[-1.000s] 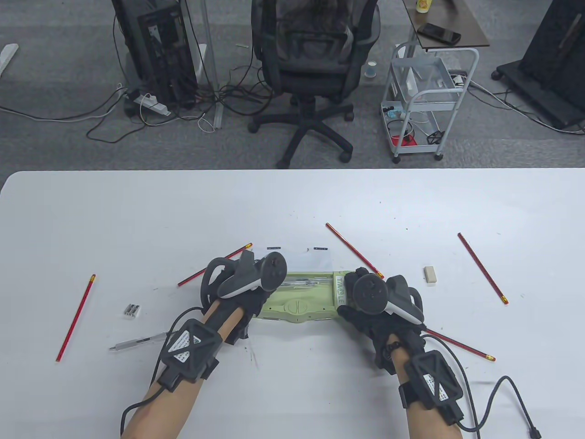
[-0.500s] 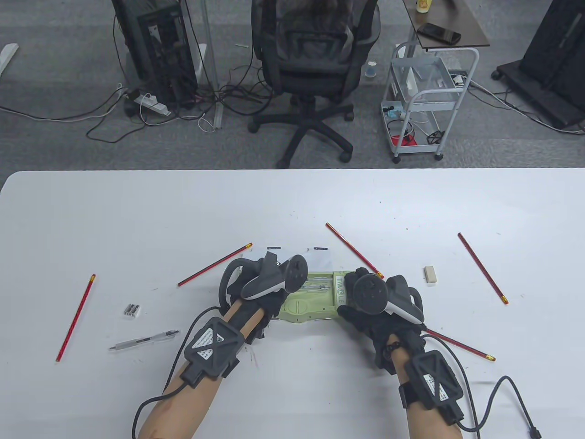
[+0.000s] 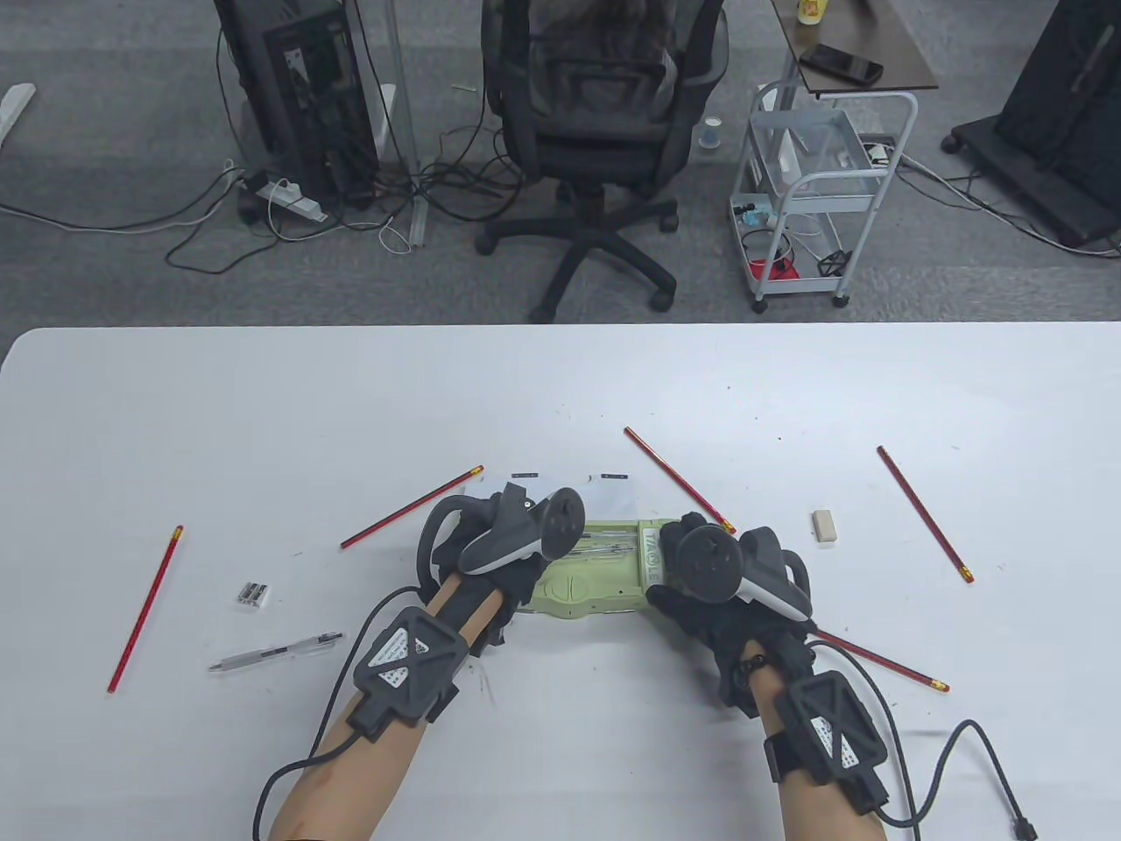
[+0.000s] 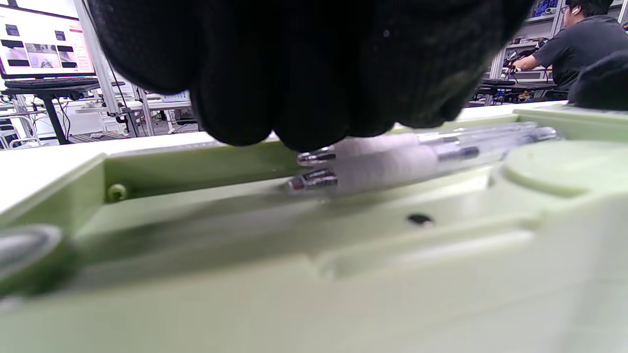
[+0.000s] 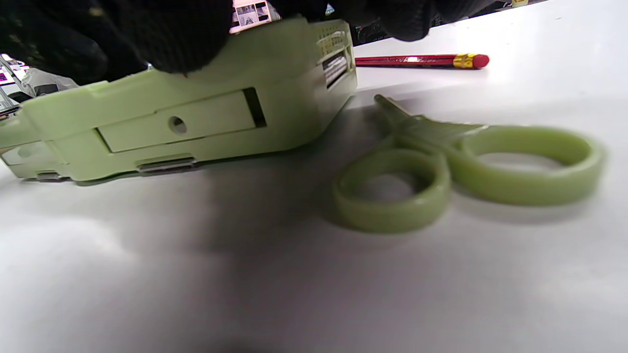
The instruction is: Organize multifunction pencil case
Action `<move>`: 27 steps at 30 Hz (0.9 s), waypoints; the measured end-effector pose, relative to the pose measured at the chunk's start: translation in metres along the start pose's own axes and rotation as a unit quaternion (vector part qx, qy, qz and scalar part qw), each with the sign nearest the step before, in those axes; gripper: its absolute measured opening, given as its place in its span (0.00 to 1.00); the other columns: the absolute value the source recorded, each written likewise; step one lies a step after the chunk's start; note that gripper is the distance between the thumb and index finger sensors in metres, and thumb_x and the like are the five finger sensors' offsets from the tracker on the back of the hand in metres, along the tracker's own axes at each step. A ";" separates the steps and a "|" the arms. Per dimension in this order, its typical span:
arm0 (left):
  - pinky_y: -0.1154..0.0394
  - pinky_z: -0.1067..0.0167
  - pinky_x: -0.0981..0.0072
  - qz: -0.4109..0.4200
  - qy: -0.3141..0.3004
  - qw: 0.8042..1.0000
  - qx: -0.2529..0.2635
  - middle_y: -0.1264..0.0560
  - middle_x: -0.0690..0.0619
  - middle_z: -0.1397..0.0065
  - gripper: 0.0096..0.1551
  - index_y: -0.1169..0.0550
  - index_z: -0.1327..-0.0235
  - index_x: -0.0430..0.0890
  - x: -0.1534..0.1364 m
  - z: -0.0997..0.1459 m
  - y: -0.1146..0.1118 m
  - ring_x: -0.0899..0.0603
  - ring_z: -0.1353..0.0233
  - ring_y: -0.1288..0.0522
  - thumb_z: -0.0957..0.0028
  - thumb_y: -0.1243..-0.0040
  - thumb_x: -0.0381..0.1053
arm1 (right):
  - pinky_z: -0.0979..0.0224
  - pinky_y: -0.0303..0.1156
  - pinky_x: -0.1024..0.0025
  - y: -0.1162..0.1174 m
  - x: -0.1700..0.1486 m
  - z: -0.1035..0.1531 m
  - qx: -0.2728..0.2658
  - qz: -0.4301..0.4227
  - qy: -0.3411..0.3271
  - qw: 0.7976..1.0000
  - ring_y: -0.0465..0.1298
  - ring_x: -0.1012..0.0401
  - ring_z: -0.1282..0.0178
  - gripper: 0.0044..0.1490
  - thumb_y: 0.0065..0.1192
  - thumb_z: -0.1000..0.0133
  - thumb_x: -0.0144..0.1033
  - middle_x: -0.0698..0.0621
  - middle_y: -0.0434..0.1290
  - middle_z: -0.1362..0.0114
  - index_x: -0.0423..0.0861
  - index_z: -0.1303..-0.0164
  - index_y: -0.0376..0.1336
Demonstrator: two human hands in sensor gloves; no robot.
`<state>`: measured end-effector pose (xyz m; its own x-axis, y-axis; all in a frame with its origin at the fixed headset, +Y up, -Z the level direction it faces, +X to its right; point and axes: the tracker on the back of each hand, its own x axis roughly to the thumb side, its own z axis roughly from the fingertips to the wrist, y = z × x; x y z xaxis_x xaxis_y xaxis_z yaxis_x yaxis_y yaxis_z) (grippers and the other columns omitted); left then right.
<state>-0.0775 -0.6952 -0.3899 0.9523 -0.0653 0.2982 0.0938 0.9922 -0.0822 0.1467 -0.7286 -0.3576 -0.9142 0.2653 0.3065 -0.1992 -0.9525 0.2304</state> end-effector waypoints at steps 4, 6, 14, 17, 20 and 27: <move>0.24 0.39 0.38 -0.007 -0.004 1.000 0.021 0.14 0.51 0.40 0.23 0.16 0.46 0.53 -0.009 0.010 0.008 0.40 0.40 0.17 0.54 0.31 0.54 | 0.21 0.55 0.36 0.000 0.000 0.000 0.000 0.001 0.000 1.000 0.54 0.32 0.19 0.52 0.55 0.43 0.51 0.28 0.44 0.17 0.34 0.17 0.45; 0.25 0.38 0.38 -0.008 -0.005 1.000 0.027 0.15 0.51 0.39 0.24 0.17 0.44 0.53 -0.018 0.017 0.016 0.40 0.39 0.17 0.54 0.32 0.55 | 0.21 0.55 0.36 0.000 0.000 0.000 0.000 0.001 0.000 1.000 0.53 0.32 0.19 0.52 0.55 0.43 0.51 0.29 0.44 0.17 0.34 0.17 0.45; 0.26 0.37 0.36 0.074 0.022 0.996 0.041 0.16 0.50 0.36 0.27 0.19 0.41 0.52 -0.078 0.060 0.032 0.38 0.36 0.18 0.53 0.36 0.57 | 0.21 0.55 0.36 0.000 0.001 0.000 0.001 0.003 0.001 1.000 0.53 0.32 0.19 0.52 0.55 0.43 0.51 0.29 0.44 0.17 0.34 0.17 0.45; 0.26 0.36 0.35 0.096 0.048 0.993 0.046 0.17 0.49 0.35 0.28 0.19 0.39 0.52 -0.107 0.085 0.029 0.38 0.35 0.19 0.53 0.36 0.57 | 0.21 0.55 0.36 0.000 0.001 0.000 0.001 0.004 0.001 1.000 0.53 0.32 0.19 0.52 0.55 0.43 0.51 0.29 0.44 0.17 0.34 0.17 0.45; 0.27 0.35 0.34 0.114 0.064 0.991 0.035 0.18 0.49 0.33 0.29 0.21 0.37 0.52 -0.136 0.111 0.018 0.37 0.33 0.19 0.52 0.37 0.58 | 0.21 0.55 0.36 0.000 0.001 0.000 0.001 0.006 0.000 1.000 0.53 0.32 0.19 0.52 0.55 0.43 0.51 0.29 0.45 0.17 0.34 0.17 0.45; 0.29 0.34 0.32 0.084 0.127 0.988 -0.007 0.19 0.48 0.31 0.30 0.22 0.35 0.51 -0.183 0.155 -0.015 0.36 0.31 0.21 0.52 0.37 0.57 | 0.21 0.55 0.36 -0.001 0.001 0.000 0.001 0.005 -0.001 1.000 0.53 0.32 0.19 0.52 0.55 0.43 0.51 0.29 0.45 0.17 0.34 0.17 0.45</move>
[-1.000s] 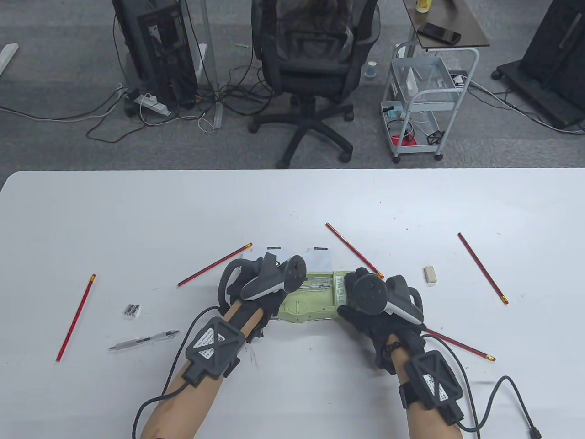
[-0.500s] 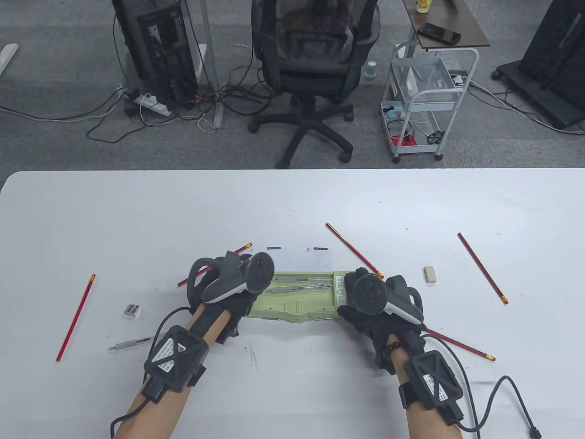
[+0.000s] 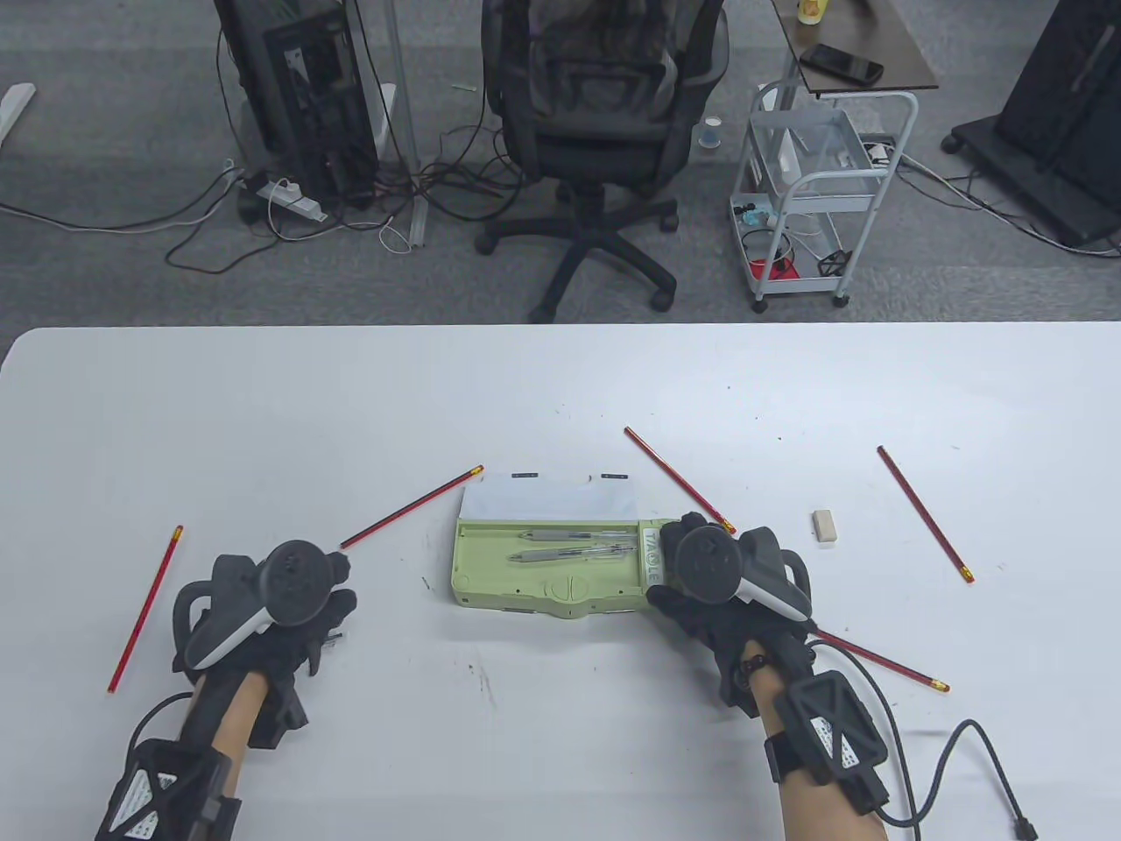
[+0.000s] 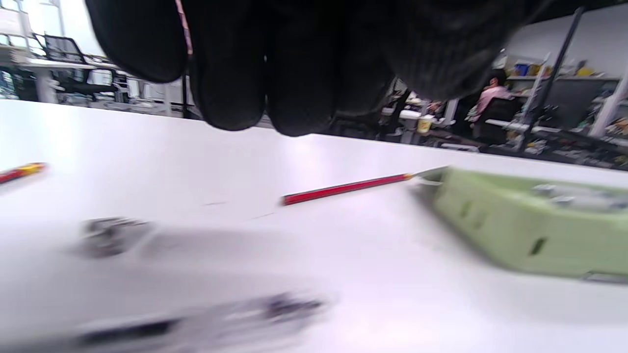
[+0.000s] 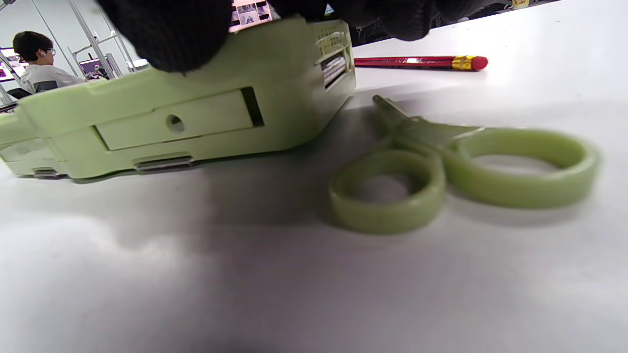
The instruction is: Organize multifunction pencil case
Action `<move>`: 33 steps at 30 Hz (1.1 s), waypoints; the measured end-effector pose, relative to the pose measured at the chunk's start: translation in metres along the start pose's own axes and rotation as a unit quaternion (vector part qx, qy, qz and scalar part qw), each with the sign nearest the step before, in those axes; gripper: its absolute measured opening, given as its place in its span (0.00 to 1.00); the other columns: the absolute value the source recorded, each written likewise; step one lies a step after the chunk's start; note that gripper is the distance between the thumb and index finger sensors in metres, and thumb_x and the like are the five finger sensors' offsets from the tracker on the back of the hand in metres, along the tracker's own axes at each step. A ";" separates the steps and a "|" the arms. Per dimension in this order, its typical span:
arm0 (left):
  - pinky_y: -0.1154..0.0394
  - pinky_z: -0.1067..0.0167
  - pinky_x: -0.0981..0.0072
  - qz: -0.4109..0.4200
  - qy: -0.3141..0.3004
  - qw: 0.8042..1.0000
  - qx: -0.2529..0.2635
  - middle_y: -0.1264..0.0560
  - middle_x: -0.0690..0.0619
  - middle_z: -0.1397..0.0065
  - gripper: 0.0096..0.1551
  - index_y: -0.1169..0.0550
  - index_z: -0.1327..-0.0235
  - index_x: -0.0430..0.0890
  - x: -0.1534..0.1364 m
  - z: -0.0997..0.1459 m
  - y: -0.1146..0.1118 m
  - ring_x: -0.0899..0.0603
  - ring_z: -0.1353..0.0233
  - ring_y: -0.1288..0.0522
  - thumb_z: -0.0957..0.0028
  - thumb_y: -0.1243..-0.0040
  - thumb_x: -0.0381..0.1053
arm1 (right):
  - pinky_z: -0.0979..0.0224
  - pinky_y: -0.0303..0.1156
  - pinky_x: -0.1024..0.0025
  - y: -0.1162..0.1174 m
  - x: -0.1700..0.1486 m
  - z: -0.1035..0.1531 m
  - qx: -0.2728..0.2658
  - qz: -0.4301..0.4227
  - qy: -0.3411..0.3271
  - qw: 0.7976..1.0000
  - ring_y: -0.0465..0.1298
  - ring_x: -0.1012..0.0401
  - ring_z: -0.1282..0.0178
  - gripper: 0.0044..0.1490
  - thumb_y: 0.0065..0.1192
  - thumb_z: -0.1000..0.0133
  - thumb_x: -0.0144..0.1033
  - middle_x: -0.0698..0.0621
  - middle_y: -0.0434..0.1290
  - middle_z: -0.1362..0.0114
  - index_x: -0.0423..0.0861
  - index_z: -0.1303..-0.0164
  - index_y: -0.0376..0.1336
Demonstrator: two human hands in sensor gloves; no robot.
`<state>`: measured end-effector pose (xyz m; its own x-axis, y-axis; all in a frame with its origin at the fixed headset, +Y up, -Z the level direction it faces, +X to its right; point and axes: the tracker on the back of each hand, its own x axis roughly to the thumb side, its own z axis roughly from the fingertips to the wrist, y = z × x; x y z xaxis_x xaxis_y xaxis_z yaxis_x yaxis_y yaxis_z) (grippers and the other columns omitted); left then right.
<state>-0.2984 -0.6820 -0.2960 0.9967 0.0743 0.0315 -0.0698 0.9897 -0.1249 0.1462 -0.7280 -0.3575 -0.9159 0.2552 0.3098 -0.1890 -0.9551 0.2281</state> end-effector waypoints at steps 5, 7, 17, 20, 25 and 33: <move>0.29 0.34 0.32 -0.048 0.031 0.998 -0.019 0.20 0.48 0.30 0.30 0.23 0.35 0.51 -0.020 0.008 -0.010 0.35 0.29 0.22 0.52 0.36 0.56 | 0.21 0.55 0.36 0.000 0.000 0.000 0.000 0.002 0.000 1.000 0.53 0.31 0.19 0.52 0.55 0.43 0.51 0.29 0.45 0.17 0.34 0.17 0.45; 0.30 0.34 0.32 -0.058 0.034 0.997 -0.027 0.20 0.48 0.30 0.30 0.23 0.35 0.51 -0.022 0.009 -0.014 0.35 0.29 0.22 0.52 0.35 0.56 | 0.21 0.55 0.36 0.000 0.000 0.000 0.000 0.002 0.000 1.000 0.53 0.32 0.19 0.52 0.55 0.43 0.51 0.29 0.44 0.17 0.34 0.17 0.45; 0.30 0.32 0.32 -0.153 0.063 0.982 -0.090 0.20 0.49 0.28 0.32 0.23 0.34 0.53 -0.024 0.003 -0.037 0.36 0.28 0.23 0.55 0.31 0.54 | 0.21 0.55 0.36 0.000 0.000 0.001 0.000 0.004 0.000 1.000 0.53 0.32 0.18 0.52 0.55 0.43 0.51 0.29 0.45 0.17 0.34 0.16 0.45; 0.30 0.33 0.32 -0.170 0.064 0.978 -0.106 0.20 0.49 0.29 0.32 0.23 0.35 0.52 -0.023 -0.001 -0.045 0.36 0.28 0.22 0.56 0.30 0.54 | 0.21 0.55 0.36 0.000 0.001 0.001 0.000 0.004 0.000 1.000 0.53 0.32 0.19 0.52 0.55 0.43 0.51 0.29 0.44 0.17 0.34 0.16 0.45; 0.28 0.34 0.34 -0.208 0.068 0.969 -0.114 0.19 0.50 0.31 0.31 0.21 0.37 0.52 -0.022 -0.005 -0.058 0.38 0.31 0.20 0.56 0.29 0.54 | 0.21 0.55 0.36 0.000 0.001 0.001 0.000 0.004 0.000 1.000 0.53 0.32 0.19 0.52 0.55 0.43 0.51 0.29 0.44 0.17 0.34 0.16 0.45; 0.27 0.35 0.35 -0.241 0.073 0.965 -0.078 0.15 0.51 0.38 0.26 0.18 0.44 0.51 -0.014 -0.009 -0.060 0.40 0.36 0.17 0.58 0.28 0.53 | 0.21 0.55 0.36 0.000 0.001 0.001 0.000 0.005 0.000 1.000 0.54 0.32 0.19 0.52 0.55 0.43 0.51 0.29 0.44 0.17 0.34 0.17 0.45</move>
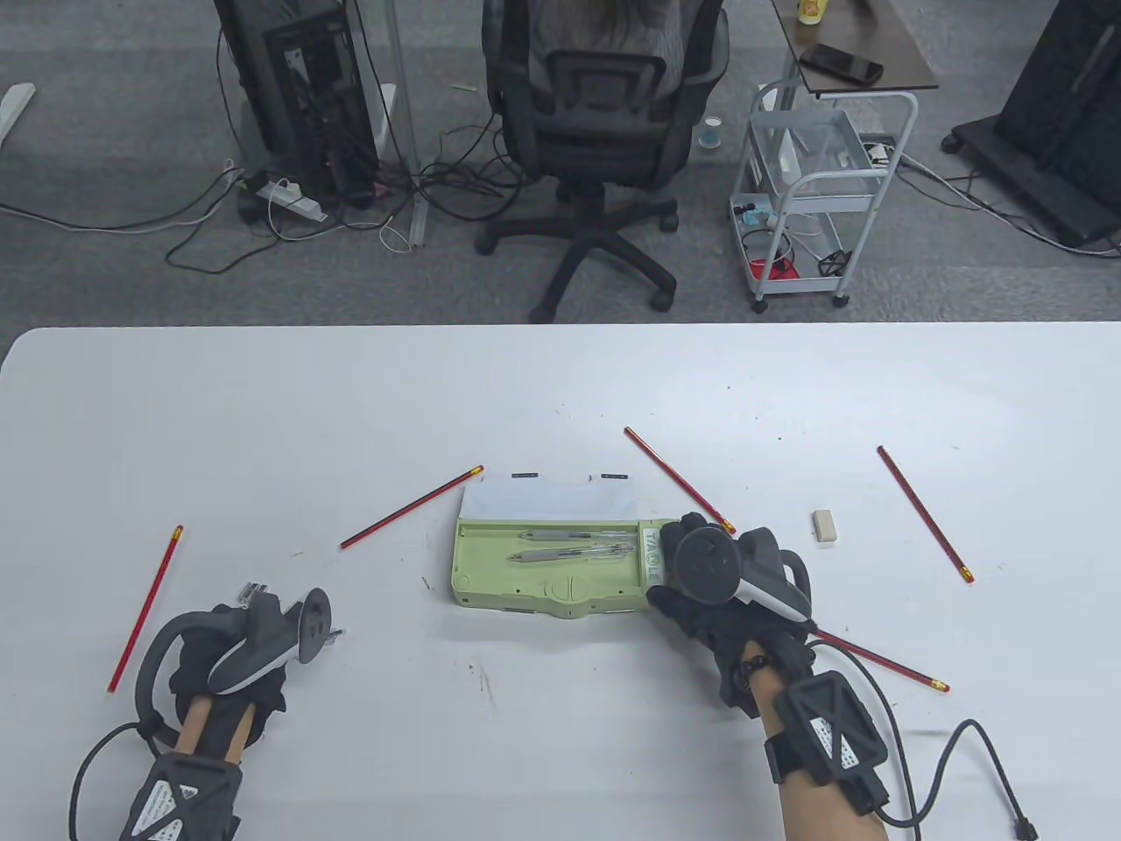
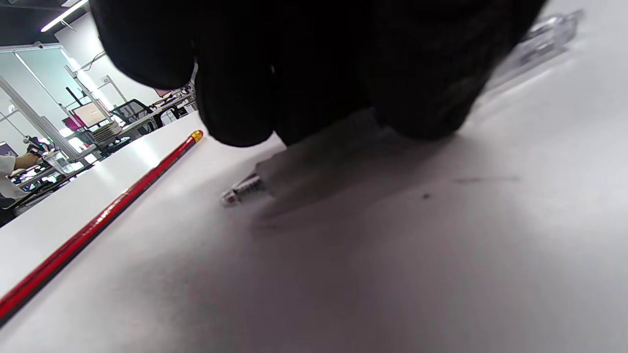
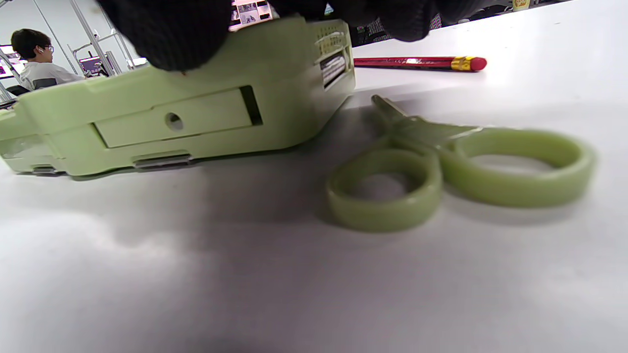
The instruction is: Organize multifunction pencil case
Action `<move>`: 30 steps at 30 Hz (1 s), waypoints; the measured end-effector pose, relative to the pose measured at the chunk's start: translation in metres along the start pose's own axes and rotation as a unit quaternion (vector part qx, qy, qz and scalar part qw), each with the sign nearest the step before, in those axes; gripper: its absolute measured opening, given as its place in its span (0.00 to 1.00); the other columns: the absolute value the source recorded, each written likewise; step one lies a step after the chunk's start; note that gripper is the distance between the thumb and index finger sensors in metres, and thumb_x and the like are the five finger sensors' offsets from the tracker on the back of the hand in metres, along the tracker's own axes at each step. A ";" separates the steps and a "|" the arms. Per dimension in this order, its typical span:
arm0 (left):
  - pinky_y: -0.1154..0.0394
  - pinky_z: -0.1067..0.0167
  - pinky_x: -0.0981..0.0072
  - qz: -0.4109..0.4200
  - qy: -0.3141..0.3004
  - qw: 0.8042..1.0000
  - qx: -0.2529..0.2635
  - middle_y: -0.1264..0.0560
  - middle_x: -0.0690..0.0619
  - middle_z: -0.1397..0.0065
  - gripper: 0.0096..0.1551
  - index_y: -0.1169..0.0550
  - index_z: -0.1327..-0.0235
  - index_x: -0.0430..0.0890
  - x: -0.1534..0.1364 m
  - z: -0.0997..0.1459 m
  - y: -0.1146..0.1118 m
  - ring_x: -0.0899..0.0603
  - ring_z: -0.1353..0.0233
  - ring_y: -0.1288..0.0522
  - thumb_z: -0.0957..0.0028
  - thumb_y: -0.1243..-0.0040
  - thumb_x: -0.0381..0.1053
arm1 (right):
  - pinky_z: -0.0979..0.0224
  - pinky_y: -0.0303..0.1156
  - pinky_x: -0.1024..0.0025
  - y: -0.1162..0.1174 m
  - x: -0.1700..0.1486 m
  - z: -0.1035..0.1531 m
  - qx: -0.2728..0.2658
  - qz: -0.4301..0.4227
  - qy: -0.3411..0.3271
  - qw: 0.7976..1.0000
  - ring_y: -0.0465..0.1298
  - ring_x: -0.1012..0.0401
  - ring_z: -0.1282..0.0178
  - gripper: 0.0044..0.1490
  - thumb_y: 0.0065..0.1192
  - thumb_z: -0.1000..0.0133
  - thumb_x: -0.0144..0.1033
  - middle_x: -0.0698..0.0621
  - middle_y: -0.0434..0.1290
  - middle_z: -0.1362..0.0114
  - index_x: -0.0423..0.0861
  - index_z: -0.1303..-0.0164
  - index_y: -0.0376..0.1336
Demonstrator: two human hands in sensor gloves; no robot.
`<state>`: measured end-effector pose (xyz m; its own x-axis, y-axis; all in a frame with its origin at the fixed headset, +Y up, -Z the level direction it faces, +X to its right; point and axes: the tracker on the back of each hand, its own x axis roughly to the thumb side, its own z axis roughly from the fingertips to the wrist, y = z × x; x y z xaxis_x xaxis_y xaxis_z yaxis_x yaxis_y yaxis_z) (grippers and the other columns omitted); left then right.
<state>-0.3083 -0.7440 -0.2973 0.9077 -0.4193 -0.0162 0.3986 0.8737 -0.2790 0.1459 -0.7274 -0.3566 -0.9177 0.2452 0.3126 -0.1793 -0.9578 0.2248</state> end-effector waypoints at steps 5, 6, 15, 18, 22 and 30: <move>0.26 0.36 0.36 0.000 -0.002 1.000 0.009 0.14 0.52 0.40 0.25 0.17 0.46 0.51 0.000 0.000 0.001 0.41 0.37 0.16 0.59 0.27 0.53 | 0.21 0.55 0.36 0.000 0.000 0.000 0.000 0.000 0.000 1.000 0.54 0.32 0.19 0.52 0.55 0.43 0.51 0.29 0.44 0.17 0.34 0.17 0.45; 0.26 0.36 0.36 0.000 -0.004 1.000 0.010 0.14 0.52 0.40 0.25 0.17 0.47 0.51 0.000 -0.001 0.001 0.41 0.37 0.16 0.59 0.27 0.53 | 0.21 0.55 0.36 0.000 0.000 0.000 0.000 0.000 -0.001 1.000 0.54 0.32 0.19 0.52 0.55 0.43 0.51 0.29 0.44 0.17 0.34 0.17 0.45; 0.26 0.36 0.37 0.002 -0.009 1.000 0.018 0.14 0.53 0.40 0.26 0.17 0.45 0.51 -0.002 0.000 0.000 0.42 0.38 0.16 0.58 0.29 0.55 | 0.21 0.55 0.36 0.000 0.000 0.000 0.001 0.000 0.000 1.000 0.54 0.32 0.19 0.52 0.55 0.43 0.51 0.29 0.44 0.17 0.34 0.17 0.45; 0.26 0.36 0.37 0.024 -0.009 0.999 0.030 0.14 0.53 0.41 0.26 0.17 0.45 0.51 -0.003 0.002 0.004 0.42 0.38 0.16 0.57 0.29 0.55 | 0.21 0.55 0.36 0.000 0.000 0.000 0.001 0.000 0.000 1.000 0.54 0.32 0.19 0.52 0.54 0.43 0.51 0.29 0.45 0.17 0.35 0.16 0.45; 0.26 0.36 0.36 0.053 -0.014 0.997 0.055 0.14 0.52 0.41 0.26 0.17 0.45 0.51 -0.003 0.007 0.021 0.41 0.37 0.17 0.57 0.30 0.55 | 0.21 0.55 0.36 0.000 0.000 0.000 0.001 0.001 0.000 1.000 0.54 0.32 0.19 0.52 0.54 0.43 0.51 0.29 0.44 0.17 0.35 0.17 0.45; 0.27 0.35 0.34 0.123 -0.037 0.987 0.096 0.15 0.50 0.37 0.26 0.20 0.40 0.53 0.013 0.009 0.062 0.38 0.33 0.18 0.54 0.34 0.54 | 0.21 0.55 0.36 0.000 0.001 0.000 0.001 0.002 0.000 1.000 0.54 0.32 0.19 0.52 0.54 0.43 0.51 0.29 0.45 0.17 0.35 0.16 0.45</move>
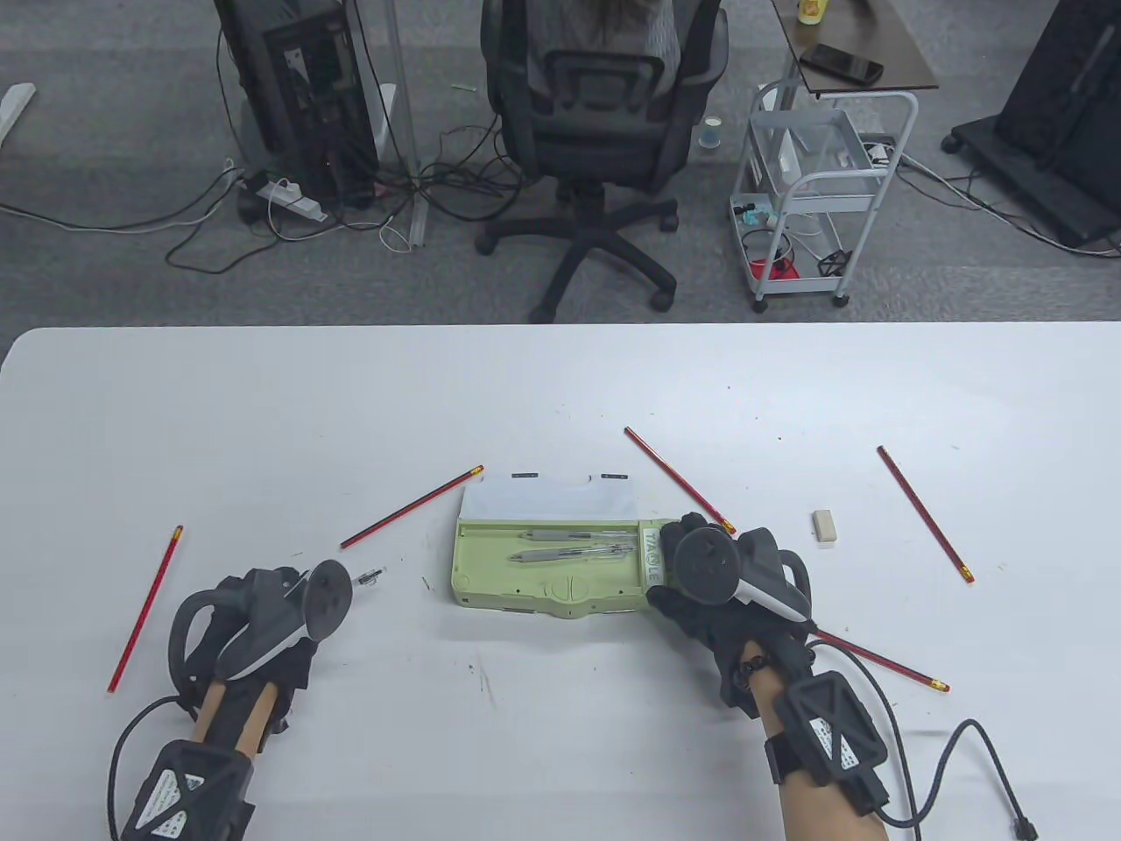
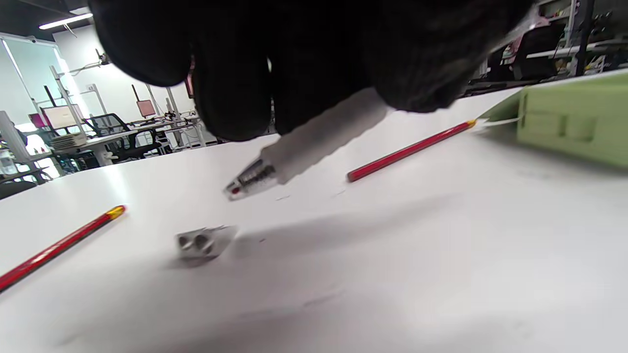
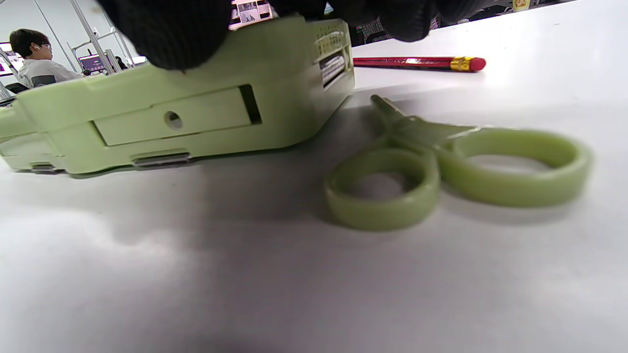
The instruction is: Organize multifunction pencil case
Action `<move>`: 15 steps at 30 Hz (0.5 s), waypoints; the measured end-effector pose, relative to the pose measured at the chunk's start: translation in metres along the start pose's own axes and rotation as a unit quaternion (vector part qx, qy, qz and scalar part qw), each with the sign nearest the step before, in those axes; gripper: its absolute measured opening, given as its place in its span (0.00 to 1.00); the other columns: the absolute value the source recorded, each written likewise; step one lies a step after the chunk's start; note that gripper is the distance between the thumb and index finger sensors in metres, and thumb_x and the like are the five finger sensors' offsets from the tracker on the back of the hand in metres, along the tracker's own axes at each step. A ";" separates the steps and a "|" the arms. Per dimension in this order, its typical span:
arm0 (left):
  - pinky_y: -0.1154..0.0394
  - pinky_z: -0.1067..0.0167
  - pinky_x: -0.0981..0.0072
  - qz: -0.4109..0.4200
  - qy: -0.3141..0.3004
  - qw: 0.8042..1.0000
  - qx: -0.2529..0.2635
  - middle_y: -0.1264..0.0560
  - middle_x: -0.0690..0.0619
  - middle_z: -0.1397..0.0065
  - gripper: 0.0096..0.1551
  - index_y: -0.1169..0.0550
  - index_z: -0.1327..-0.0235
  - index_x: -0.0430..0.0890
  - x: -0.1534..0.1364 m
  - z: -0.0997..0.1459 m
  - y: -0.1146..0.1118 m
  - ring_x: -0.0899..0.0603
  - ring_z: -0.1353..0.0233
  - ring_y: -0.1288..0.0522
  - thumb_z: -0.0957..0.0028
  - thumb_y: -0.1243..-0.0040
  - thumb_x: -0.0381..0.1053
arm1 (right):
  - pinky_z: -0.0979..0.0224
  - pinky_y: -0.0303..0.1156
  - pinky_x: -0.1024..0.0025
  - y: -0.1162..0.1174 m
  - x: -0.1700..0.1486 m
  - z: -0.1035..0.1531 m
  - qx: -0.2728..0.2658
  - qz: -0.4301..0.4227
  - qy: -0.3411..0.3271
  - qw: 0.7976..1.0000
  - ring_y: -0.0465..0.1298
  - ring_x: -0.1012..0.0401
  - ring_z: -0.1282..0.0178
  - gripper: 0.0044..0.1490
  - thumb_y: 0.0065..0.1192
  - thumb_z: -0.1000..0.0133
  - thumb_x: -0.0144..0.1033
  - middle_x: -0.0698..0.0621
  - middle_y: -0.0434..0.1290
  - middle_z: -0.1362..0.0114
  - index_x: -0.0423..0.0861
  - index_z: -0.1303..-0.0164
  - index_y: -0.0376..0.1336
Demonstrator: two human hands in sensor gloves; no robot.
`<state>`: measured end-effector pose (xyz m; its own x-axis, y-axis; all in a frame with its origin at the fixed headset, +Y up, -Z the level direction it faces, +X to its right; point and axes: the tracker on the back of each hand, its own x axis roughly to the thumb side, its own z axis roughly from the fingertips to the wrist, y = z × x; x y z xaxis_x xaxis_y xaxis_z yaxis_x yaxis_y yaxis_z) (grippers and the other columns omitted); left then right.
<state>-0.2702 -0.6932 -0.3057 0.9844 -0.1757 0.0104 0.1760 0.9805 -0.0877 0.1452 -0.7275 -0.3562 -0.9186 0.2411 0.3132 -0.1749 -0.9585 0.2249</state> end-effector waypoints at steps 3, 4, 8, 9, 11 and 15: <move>0.28 0.34 0.33 0.049 -0.013 0.999 0.003 0.16 0.47 0.34 0.26 0.23 0.38 0.54 0.014 -0.006 0.011 0.36 0.32 0.19 0.52 0.37 0.53 | 0.21 0.55 0.36 0.000 0.000 0.000 0.000 0.000 0.000 1.000 0.54 0.32 0.19 0.52 0.54 0.43 0.51 0.29 0.44 0.17 0.35 0.16 0.45; 0.28 0.35 0.33 0.057 -0.016 0.998 0.008 0.16 0.47 0.34 0.26 0.23 0.38 0.54 0.020 -0.008 0.015 0.36 0.32 0.19 0.52 0.37 0.52 | 0.21 0.55 0.36 0.000 0.000 0.000 0.000 0.000 0.000 1.000 0.54 0.32 0.19 0.52 0.54 0.43 0.51 0.29 0.44 0.17 0.34 0.16 0.45; 0.28 0.35 0.34 0.065 -0.041 0.997 0.016 0.17 0.49 0.34 0.26 0.25 0.36 0.54 0.047 -0.020 0.028 0.37 0.33 0.19 0.51 0.39 0.51 | 0.21 0.55 0.36 0.000 0.001 0.000 0.001 0.005 0.000 1.000 0.54 0.32 0.19 0.52 0.54 0.43 0.51 0.29 0.44 0.17 0.35 0.16 0.45; 0.28 0.34 0.34 0.066 -0.045 0.997 0.016 0.17 0.49 0.34 0.26 0.26 0.36 0.54 0.052 -0.023 0.030 0.37 0.33 0.19 0.50 0.40 0.51 | 0.21 0.55 0.36 0.000 0.001 0.000 0.001 0.005 0.001 1.000 0.54 0.32 0.19 0.52 0.54 0.43 0.51 0.28 0.45 0.17 0.35 0.16 0.45; 0.28 0.34 0.34 0.072 -0.056 0.996 0.018 0.18 0.50 0.34 0.26 0.26 0.36 0.54 0.067 -0.029 0.034 0.38 0.33 0.20 0.50 0.41 0.51 | 0.22 0.55 0.36 0.000 0.001 0.000 0.001 0.006 0.001 1.000 0.54 0.32 0.19 0.52 0.54 0.43 0.51 0.29 0.44 0.17 0.35 0.16 0.45; 0.29 0.34 0.34 0.077 -0.078 0.994 0.021 0.18 0.50 0.34 0.26 0.26 0.36 0.54 0.094 -0.039 0.040 0.38 0.34 0.20 0.50 0.41 0.51 | 0.21 0.55 0.36 0.001 0.001 0.000 0.000 0.005 0.000 1.000 0.54 0.32 0.19 0.52 0.54 0.43 0.51 0.28 0.44 0.17 0.35 0.16 0.45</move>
<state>-0.1705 -0.6743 -0.3471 0.9878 -0.0117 0.1552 0.0209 0.9981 -0.0578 0.1447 -0.7279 -0.3555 -0.9204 0.2314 0.3152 -0.1658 -0.9610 0.2214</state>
